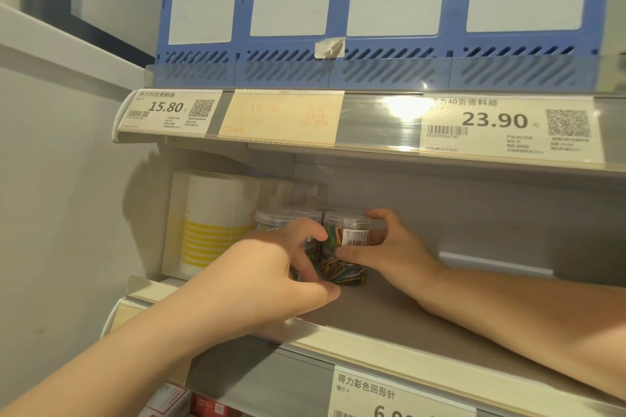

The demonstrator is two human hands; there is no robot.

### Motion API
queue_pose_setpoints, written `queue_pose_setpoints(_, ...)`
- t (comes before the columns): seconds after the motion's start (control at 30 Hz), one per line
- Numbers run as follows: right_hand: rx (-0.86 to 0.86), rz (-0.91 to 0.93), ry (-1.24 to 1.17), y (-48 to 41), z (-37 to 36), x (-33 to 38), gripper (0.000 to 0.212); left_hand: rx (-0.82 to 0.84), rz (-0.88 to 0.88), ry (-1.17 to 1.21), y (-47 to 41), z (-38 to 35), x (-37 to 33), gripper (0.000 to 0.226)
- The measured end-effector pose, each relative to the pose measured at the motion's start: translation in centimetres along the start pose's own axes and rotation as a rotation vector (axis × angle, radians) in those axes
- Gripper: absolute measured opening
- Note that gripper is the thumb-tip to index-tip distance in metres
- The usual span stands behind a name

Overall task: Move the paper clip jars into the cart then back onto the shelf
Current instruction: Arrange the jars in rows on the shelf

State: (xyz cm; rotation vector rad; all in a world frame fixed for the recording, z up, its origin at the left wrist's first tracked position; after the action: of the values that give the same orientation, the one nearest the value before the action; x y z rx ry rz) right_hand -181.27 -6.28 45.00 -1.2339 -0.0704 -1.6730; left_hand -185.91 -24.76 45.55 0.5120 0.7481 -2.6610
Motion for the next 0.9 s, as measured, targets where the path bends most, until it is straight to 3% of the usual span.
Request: queue_pose_setpoints(0.9,0.0,0.017,-0.051,-0.22,-0.49,-0.37,0.066,-0.008,-0.011,-0.021,-0.03,0.01,0.01,0.049)
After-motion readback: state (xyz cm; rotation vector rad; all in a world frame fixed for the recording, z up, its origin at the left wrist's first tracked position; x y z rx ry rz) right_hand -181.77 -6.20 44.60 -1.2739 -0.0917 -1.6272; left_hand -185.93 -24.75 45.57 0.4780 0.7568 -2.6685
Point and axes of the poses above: each hand's wrist, its own y-axis away from the middle knuckle, its own z-axis out of the back of the hand, x = y × z, the point moved 4 cm from there along -y, towards the middle knuckle, and after that the axes turned 4 degrees about x, right-handed, at the moved point
